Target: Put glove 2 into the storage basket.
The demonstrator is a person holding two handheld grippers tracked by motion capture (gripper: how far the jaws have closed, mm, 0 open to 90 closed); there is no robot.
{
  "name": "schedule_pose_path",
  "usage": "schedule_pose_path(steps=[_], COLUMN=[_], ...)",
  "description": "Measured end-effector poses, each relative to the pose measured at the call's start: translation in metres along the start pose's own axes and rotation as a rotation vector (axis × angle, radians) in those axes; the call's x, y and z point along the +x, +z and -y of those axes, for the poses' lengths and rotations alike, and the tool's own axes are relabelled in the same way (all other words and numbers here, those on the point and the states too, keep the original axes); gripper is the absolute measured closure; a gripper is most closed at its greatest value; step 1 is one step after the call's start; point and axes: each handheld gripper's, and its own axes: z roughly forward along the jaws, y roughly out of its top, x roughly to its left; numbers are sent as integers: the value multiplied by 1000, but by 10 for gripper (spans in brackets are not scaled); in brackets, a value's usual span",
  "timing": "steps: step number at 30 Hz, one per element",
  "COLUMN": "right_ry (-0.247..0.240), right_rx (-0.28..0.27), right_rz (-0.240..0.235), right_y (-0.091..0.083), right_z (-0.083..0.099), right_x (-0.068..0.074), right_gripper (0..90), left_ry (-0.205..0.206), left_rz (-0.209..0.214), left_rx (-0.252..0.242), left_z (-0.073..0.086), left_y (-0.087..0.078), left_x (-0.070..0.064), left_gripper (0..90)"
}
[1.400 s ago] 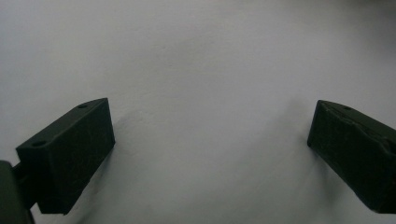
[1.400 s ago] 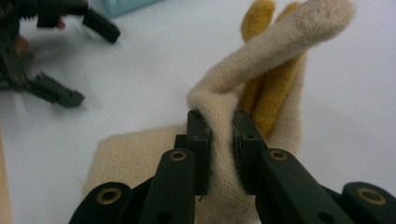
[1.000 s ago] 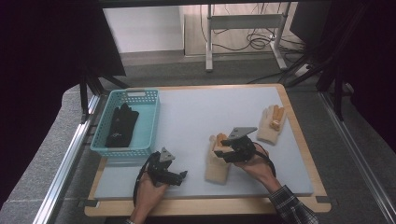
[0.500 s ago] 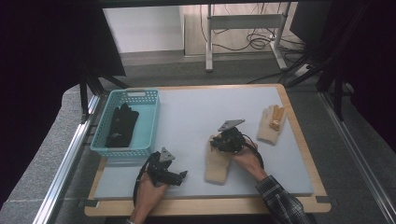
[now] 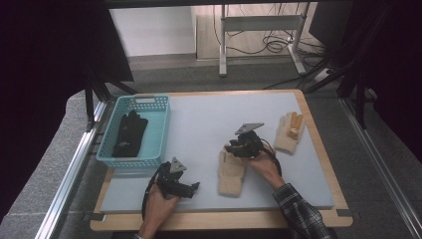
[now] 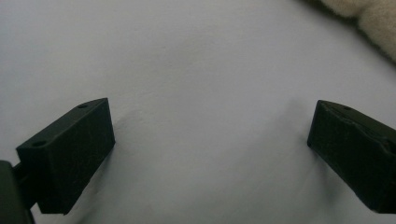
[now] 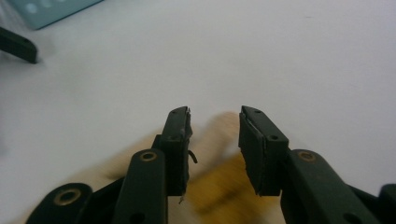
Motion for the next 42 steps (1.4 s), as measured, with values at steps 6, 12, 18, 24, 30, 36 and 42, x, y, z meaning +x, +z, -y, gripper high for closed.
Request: schedule_pose_path(steps=[6,12,18,24,30,36,42], right_ry=[41,85,169,232,231,207,241], right_rx=[-18,-16,-33,-41,-17,5,8], right_rz=[85,197,308,390,393,393,381], right_y=[-27,-58,-96,-116,-104,-88,-92], right_z=[12,30,50,67,80,90,90], right_x=[-32,-73,-117,-148,-156,-159,-156], right_gripper=[580,565,534,453,370,410,546], left_ry=[-1,0,0,1,1,1,0], left_rz=[0,1,1,1,1,1,1], left_rx=[-1,1,2,2,1,2,1], left_z=[0,0,0,0,0,0,0], left_y=[0,0,0,0,0,0,0], left_x=[0,0,0,0,0,0,0], left_gripper=[8,8,8,8,8,8,8])
